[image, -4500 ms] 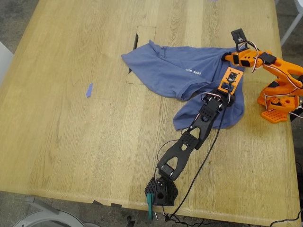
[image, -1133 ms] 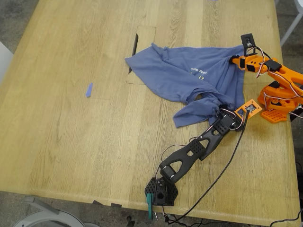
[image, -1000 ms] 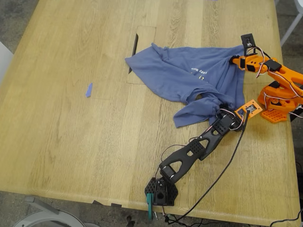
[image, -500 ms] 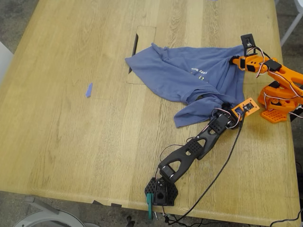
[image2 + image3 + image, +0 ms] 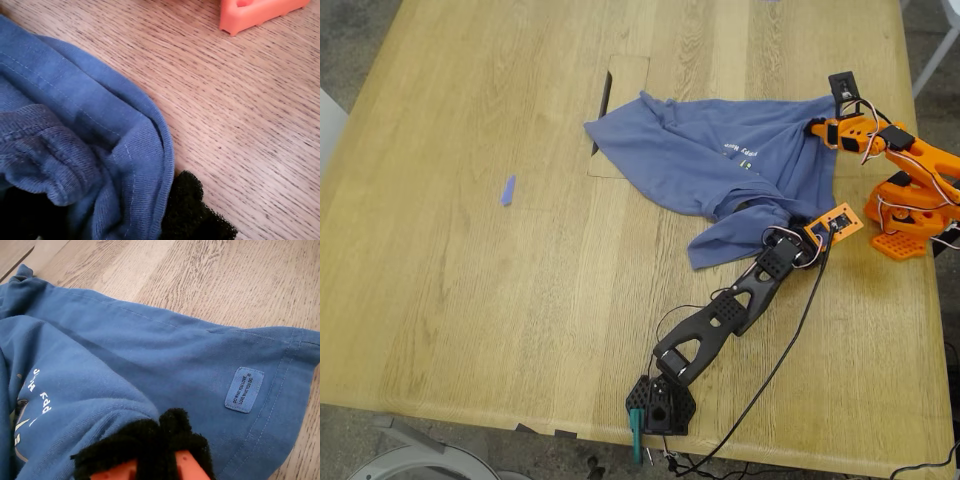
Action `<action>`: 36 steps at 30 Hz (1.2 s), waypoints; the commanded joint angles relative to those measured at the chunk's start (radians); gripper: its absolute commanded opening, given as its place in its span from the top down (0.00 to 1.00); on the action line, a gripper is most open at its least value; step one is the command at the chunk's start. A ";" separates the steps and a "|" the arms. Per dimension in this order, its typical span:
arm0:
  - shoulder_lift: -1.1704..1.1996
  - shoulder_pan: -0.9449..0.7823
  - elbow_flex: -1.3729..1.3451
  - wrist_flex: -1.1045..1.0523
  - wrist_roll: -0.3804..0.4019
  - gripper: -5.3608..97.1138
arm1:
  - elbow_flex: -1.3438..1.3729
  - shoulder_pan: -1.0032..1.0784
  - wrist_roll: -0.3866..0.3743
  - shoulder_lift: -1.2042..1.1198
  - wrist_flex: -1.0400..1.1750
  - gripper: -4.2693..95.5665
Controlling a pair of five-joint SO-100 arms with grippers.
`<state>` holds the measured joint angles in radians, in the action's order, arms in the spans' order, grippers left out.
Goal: Fold a T-shirt
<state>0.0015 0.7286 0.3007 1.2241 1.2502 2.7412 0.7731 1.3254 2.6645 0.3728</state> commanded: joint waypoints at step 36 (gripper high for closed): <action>-0.060 -0.287 0.026 -0.023 -0.127 0.95 | -0.137 -0.031 0.000 0.040 0.020 0.96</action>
<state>-0.0552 0.6090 0.3007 1.1536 1.1106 2.6783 0.7563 1.3254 2.6645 0.3866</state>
